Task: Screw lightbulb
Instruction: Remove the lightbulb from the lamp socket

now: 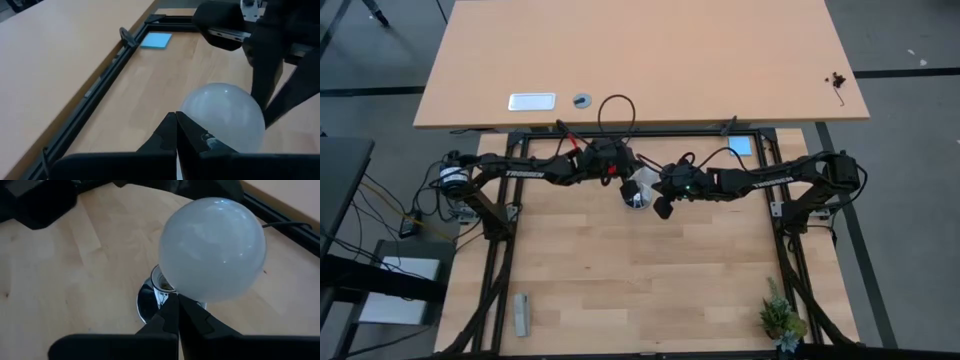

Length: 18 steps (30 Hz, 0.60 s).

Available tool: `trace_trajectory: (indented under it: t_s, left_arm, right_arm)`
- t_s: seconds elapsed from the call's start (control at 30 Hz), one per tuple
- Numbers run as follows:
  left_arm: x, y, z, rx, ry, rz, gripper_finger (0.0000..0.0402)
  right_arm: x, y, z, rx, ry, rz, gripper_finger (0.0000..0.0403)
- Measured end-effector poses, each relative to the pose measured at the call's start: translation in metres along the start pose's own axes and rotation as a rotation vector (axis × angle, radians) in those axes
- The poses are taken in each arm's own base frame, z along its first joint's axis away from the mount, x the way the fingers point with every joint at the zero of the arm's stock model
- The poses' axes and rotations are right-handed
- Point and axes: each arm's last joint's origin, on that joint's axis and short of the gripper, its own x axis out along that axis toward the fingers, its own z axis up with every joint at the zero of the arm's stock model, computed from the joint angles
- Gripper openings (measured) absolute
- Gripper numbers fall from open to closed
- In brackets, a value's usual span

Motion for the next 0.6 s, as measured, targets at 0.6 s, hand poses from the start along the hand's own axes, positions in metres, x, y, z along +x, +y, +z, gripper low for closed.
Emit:
trace_trajectory:
  t_s: [0.6]
  left_arm:
    - [0.000, -0.024, 0.007, 0.011, -0.060, -0.109, 0.0001]
  right_arm:
    - [-0.012, 0.000, 0.001, -0.077, 0.230, -0.127, 0.0009]
